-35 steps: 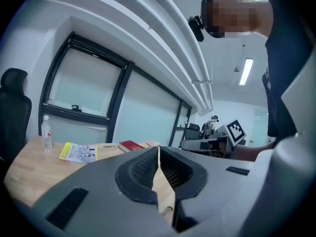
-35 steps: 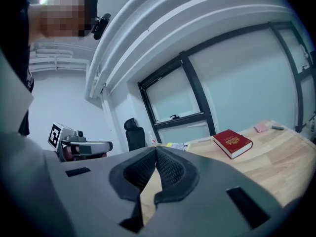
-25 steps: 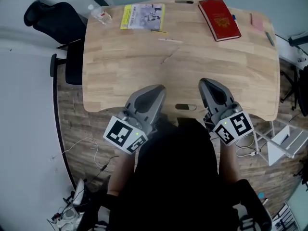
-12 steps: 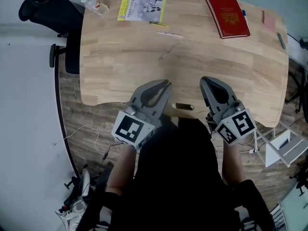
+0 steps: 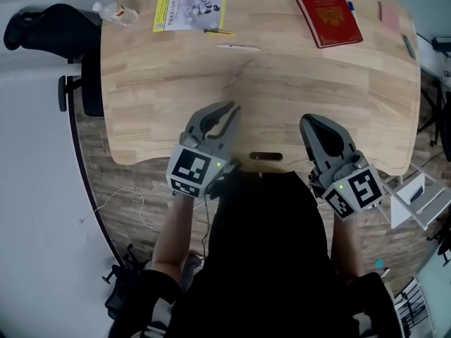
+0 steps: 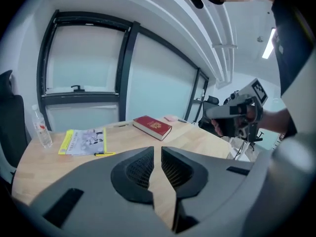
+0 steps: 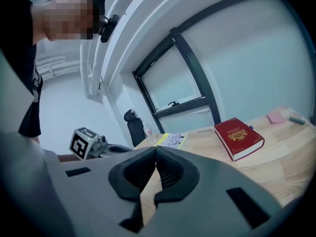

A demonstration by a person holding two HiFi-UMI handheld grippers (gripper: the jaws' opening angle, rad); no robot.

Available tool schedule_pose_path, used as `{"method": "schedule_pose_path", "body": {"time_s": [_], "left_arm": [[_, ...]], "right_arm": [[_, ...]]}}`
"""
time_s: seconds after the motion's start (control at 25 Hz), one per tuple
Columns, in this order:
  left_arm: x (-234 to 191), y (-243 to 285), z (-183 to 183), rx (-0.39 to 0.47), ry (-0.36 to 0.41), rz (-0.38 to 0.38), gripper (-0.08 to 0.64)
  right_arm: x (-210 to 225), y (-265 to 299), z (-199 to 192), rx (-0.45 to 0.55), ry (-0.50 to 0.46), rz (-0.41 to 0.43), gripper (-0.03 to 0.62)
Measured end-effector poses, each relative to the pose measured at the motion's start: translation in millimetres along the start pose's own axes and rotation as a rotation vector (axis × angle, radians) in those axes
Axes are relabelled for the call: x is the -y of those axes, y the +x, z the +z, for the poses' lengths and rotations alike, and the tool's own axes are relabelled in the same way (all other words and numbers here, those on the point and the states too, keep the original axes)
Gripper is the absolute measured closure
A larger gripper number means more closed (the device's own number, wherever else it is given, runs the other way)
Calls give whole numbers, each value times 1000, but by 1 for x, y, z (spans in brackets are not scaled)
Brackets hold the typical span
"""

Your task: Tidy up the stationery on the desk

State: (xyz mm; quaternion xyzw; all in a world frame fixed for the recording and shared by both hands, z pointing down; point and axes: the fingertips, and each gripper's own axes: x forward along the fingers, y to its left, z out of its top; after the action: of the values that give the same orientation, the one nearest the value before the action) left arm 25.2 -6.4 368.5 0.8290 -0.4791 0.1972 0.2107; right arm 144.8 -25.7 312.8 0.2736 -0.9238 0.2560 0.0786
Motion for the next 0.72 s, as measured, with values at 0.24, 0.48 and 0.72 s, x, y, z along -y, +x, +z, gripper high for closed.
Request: {"method": "schedule_pose_path", "body": {"time_s": [0.24, 0.48, 0.72], "left_arm": [[-28, 37, -38, -78, 7, 18, 522], [-40, 72, -73, -147, 21, -11, 459], [-64, 103, -99, -238, 174, 39, 439]], "right_arm": [[1, 11, -22, -45, 44, -6, 572], [-3, 24, -34, -86, 39, 0, 572], [-5, 32, -42, -117, 50, -4, 572]]}}
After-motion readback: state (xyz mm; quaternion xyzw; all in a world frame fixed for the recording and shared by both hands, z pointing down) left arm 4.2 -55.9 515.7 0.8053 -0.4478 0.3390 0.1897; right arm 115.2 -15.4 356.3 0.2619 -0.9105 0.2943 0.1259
